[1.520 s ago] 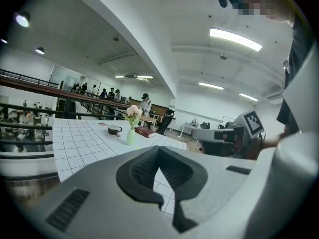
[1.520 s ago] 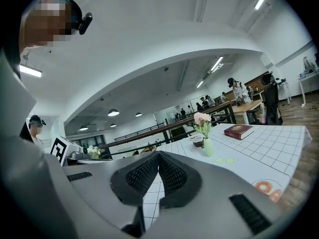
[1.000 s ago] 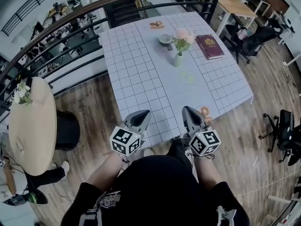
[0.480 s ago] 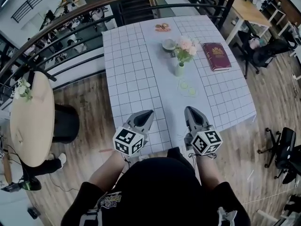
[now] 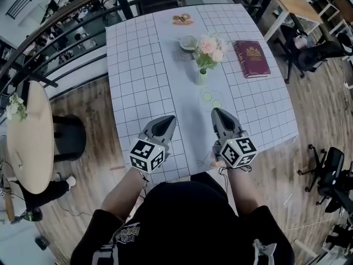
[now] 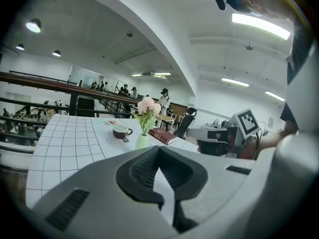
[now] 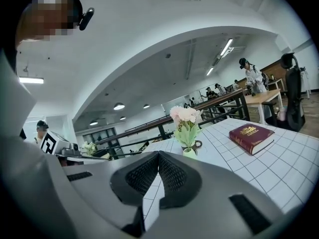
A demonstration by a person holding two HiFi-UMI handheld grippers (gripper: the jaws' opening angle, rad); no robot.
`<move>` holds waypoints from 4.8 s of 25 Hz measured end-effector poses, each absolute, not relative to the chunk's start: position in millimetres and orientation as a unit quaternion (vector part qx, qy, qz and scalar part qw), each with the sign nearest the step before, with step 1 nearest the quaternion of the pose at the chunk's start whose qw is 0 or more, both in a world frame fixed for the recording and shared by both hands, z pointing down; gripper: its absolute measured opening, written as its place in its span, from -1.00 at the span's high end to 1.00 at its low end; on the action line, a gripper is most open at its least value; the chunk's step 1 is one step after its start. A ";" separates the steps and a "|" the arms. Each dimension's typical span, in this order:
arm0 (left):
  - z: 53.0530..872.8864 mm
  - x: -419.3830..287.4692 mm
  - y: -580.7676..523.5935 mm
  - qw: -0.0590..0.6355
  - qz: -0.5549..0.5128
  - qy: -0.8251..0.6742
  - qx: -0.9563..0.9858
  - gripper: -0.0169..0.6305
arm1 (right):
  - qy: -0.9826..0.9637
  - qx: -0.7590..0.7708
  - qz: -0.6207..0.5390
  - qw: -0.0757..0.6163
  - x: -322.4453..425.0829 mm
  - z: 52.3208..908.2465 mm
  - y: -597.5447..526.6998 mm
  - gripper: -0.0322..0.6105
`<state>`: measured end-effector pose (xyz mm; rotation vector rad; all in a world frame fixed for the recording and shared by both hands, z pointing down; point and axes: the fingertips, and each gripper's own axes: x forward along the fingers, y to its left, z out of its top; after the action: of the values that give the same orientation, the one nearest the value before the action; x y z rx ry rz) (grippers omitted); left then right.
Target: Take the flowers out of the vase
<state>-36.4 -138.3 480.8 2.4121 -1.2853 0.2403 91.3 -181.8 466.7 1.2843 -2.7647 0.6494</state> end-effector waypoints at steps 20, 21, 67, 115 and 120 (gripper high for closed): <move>522.8 10.6 -285.3 0.183 0.107 -0.507 0.835 0.91 | -0.918 0.335 0.202 0.062 87.6 539.7 -306.7 0.81; 524.5 11.4 -291.0 0.184 0.107 -0.509 0.834 0.90 | -0.921 0.327 0.199 0.070 84.9 544.9 -309.9 0.73; 539.1 51.3 -394.1 0.158 0.146 -0.488 0.846 0.61 | -0.952 0.251 0.106 0.139 43.7 606.6 -350.6 0.20; 439.2 -108.9 -179.1 0.146 0.032 -0.519 0.842 0.64 | -0.892 0.386 0.228 0.063 90.7 523.1 -237.6 0.81; 439.1 -119.7 -124.8 0.151 0.042 -0.493 0.856 0.64 | -0.883 0.409 0.229 0.024 79.0 480.5 -177.7 0.81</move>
<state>-119.7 -124.8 439.1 2.4574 -1.4171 0.1216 79.0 -177.7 480.5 1.2667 -2.7316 0.7101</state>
